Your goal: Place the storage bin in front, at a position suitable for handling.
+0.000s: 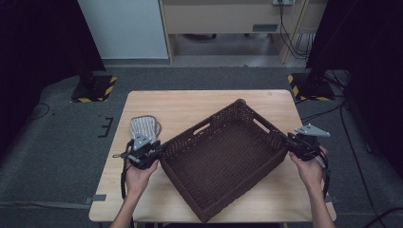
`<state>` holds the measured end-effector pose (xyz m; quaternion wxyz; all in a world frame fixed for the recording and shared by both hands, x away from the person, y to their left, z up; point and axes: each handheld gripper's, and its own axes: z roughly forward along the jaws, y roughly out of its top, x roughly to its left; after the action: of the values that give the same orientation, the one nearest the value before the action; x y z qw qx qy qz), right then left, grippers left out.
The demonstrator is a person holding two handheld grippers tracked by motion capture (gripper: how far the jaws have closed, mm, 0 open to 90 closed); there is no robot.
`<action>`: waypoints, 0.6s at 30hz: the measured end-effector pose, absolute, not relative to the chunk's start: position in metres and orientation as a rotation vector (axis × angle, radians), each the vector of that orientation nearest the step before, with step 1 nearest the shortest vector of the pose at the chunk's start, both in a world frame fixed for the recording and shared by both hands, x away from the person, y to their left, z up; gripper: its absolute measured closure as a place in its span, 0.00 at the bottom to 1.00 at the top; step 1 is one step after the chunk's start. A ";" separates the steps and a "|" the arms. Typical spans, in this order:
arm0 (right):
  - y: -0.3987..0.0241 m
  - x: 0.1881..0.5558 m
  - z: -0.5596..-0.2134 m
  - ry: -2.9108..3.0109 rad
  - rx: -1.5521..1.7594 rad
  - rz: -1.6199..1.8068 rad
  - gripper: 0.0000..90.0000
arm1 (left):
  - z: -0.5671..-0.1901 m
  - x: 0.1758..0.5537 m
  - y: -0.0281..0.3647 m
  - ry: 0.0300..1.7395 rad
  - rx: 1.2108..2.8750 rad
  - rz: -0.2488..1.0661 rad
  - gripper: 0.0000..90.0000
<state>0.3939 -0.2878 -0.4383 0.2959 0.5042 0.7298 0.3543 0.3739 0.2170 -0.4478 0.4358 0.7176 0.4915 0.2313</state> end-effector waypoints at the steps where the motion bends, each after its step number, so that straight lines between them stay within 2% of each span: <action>1: -0.290 0.387 -0.440 1.929 1.344 0.950 0.80 | -0.449 0.384 0.216 1.220 1.771 0.567 0.71; 6: -0.294 0.376 -0.440 1.909 1.379 0.975 0.79 | -0.447 0.398 0.212 1.231 1.765 0.553 0.69; 7: -0.295 0.376 -0.440 1.904 1.383 0.982 0.73 | -0.445 0.399 0.212 1.245 1.768 0.555 0.68; 8: -0.295 0.376 -0.440 1.904 1.383 0.982 0.73 | -0.444 0.398 0.212 1.247 1.756 0.567 0.68; 9: -0.296 0.378 -0.440 1.902 1.367 1.010 0.70 | -0.440 0.393 0.213 1.238 1.719 0.600 0.62; 11: -0.296 0.381 -0.440 1.904 1.368 1.015 0.69 | -0.437 0.390 0.214 1.233 1.702 0.623 0.56; 13: -0.296 0.385 -0.441 1.909 1.357 1.021 0.69 | -0.428 0.376 0.220 1.225 1.638 0.670 0.53; 18: -0.294 0.393 -0.441 1.917 1.344 1.015 0.74 | -0.423 0.353 0.227 1.246 1.605 0.650 0.52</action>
<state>0.3934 -0.2942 -0.4409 0.2905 0.5040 0.7188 0.3806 0.3535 0.2272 -0.4233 0.4833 0.6587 0.5113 0.2668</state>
